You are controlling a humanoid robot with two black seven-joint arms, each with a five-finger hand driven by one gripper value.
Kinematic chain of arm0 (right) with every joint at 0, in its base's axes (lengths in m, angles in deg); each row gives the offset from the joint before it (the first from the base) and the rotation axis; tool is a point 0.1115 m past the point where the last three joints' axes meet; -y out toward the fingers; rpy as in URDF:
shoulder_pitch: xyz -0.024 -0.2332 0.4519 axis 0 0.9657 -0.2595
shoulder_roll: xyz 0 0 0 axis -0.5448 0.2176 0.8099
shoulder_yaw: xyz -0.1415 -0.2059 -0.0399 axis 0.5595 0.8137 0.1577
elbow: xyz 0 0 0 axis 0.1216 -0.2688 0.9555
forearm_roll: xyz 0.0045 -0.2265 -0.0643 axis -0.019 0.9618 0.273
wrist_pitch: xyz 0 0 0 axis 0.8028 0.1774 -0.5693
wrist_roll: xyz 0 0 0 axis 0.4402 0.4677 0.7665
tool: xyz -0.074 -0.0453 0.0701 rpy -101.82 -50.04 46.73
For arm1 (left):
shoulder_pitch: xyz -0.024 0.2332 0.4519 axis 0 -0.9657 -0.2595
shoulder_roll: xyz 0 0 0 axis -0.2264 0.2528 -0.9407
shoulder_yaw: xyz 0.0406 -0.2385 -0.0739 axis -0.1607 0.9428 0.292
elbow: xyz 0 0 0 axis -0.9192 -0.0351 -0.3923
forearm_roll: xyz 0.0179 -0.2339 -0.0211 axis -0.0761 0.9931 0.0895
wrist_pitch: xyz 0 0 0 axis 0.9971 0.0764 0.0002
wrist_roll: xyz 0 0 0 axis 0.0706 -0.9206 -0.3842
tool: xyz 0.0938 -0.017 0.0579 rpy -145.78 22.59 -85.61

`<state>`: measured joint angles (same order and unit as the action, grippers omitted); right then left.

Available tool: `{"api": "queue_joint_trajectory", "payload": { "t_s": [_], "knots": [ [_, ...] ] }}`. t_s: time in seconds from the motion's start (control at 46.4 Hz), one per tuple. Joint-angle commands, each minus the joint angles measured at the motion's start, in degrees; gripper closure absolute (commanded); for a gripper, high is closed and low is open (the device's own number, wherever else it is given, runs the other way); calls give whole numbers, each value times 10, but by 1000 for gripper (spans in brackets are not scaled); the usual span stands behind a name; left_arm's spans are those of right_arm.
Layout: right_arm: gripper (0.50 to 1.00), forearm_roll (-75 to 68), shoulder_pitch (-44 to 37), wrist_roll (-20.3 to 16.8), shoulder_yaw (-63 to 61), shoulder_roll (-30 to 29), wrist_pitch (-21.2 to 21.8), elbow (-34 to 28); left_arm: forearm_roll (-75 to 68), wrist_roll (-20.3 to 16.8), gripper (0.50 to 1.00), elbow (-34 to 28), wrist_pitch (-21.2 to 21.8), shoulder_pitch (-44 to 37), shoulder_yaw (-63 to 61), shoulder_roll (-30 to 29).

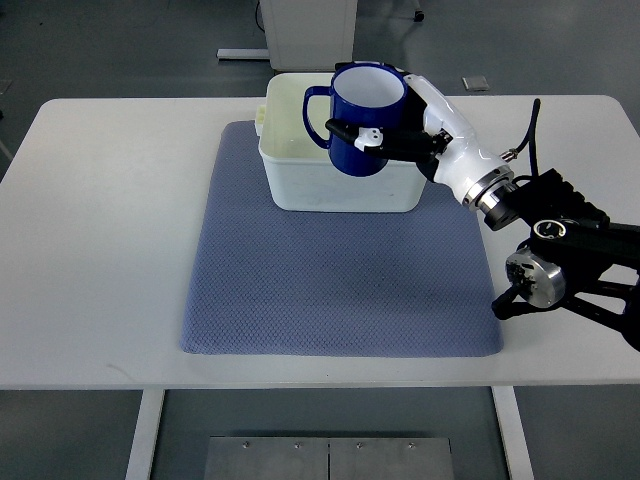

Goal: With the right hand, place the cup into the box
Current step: 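Carry the mug over the tub and lower it inside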

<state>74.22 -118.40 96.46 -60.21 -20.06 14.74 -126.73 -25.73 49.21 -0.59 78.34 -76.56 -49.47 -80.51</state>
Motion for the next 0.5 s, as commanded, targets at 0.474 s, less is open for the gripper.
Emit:
{"api": "queue_joint_trajectory", "payload": {
  "t_s": [0.474],
  "knots": [
    [1000,-32,-63,-43,20,-71,6,127,0,0,500,0,0,0,0,0]
  ]
}}
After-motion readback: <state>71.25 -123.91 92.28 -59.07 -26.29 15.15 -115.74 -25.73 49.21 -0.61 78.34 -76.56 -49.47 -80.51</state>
